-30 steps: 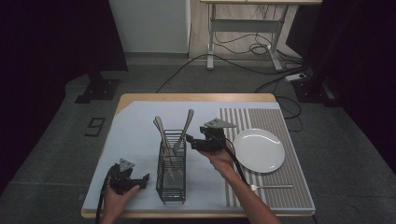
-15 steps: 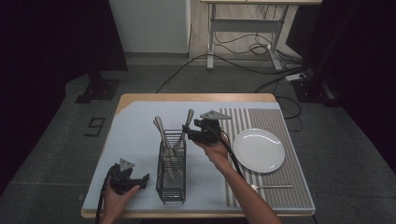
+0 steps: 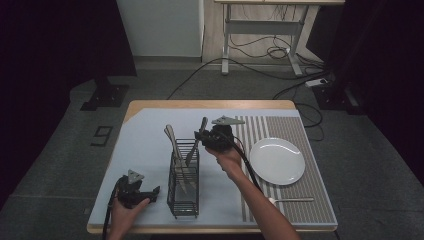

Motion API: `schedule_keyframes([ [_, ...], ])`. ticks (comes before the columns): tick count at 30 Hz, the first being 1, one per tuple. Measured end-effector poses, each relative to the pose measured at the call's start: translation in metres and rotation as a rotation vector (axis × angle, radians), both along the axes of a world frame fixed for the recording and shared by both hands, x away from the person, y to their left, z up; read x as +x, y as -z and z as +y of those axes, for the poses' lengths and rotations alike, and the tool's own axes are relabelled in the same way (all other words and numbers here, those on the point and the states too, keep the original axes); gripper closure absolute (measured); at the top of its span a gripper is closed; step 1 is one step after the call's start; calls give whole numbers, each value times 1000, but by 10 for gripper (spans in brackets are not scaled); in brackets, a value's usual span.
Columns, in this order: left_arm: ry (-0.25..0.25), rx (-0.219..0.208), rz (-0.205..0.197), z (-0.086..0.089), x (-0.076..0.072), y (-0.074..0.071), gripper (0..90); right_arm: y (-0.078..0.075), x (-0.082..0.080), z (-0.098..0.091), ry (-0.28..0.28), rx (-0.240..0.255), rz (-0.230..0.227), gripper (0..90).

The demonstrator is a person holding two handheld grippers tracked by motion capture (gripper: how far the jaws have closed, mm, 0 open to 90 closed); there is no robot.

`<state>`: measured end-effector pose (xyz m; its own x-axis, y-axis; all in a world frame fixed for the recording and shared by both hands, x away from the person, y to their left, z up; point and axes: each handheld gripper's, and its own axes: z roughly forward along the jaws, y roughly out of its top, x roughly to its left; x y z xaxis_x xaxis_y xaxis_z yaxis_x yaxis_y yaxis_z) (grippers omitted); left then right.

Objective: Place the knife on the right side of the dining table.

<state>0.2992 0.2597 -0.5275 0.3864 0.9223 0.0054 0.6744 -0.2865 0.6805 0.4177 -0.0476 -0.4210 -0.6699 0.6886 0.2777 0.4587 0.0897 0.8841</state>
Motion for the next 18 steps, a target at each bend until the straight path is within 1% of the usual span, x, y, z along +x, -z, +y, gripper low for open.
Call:
schedule_keyframes([
  [1,1,2,1,0,0,0,71,0,1,-2,-6,18,15,736],
  [2,1,2,1,0,0,0,71,0,1,-2,-6,18,15,736],
  [3,1,1,1,0,0,0,71,1,1,-3,-13,41,23,744],
  [5,0,0,0,0,0,0,71,0,1,-4,-18,52,23,752],
  [7,0,0,1,0,0,0,71,-2,0,-5,-28,75,22,765],
  [12,1,-1,0,0,0,0,71,-8,-3,-10,-33,132,9,801],
  [15,1,-1,1,0,0,0,71,-13,-6,-14,-37,158,1,821],
  [17,1,0,2,0,0,0,71,-19,-10,-19,-43,177,-16,835],
  [18,1,0,1,0,0,0,71,-21,-12,-20,-39,167,-35,835],
])
